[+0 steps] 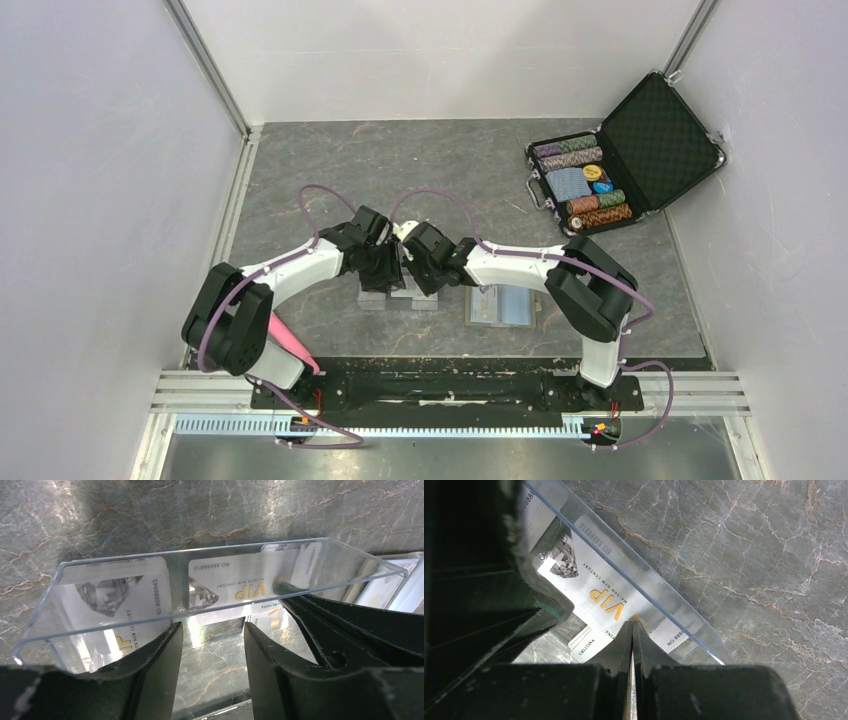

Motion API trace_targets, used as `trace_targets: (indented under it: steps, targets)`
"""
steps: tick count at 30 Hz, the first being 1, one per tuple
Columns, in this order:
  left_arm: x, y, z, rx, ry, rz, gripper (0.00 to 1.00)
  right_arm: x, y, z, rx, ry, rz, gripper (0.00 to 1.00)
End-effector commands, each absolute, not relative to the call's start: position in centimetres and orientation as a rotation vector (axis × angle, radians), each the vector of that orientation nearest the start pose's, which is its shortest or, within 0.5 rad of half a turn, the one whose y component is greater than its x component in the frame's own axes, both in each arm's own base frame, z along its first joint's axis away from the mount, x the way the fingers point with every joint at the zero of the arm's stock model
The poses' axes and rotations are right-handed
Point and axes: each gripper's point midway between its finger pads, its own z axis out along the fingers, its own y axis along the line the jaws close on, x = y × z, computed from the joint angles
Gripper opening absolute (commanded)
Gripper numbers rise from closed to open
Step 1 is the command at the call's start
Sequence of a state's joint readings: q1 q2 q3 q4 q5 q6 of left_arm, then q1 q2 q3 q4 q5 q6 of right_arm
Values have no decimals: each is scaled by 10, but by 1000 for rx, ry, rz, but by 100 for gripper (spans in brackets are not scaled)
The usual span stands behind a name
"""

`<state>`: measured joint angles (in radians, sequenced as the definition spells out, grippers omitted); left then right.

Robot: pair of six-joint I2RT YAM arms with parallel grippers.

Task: Put the credit cards into the card holder
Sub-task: Pick up the credit card from the storage box.

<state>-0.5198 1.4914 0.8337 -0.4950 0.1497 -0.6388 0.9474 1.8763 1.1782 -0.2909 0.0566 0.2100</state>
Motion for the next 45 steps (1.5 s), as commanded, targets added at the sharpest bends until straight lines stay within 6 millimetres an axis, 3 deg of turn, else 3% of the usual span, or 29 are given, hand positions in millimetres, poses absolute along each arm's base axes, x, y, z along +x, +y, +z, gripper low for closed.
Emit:
trace_targets:
  steps: [1,13,17,23,33,41,45]
  targets:
    - [245,-185,31,-181,2818,-406,57,232,291,-8,-985,2576,123,0]
    - [244,-200,11,-138,2872,-393,57,221,294,-14,-993,2610,186,0]
    - [247,-210,23,-136,2830,-487,51,220,296,-14,-988,2614,210,0]
    - [252,-233,57,-128,2703,-718,44,219,301,-11,-972,2620,268,0]
    - [251,-249,91,-142,2572,-925,42,220,311,3,-902,2620,437,0]
    - [246,-258,77,-149,2600,-1003,40,223,315,17,-826,2604,556,0]
    - [246,-263,73,-133,2581,-1054,29,223,314,18,-812,2603,584,0]
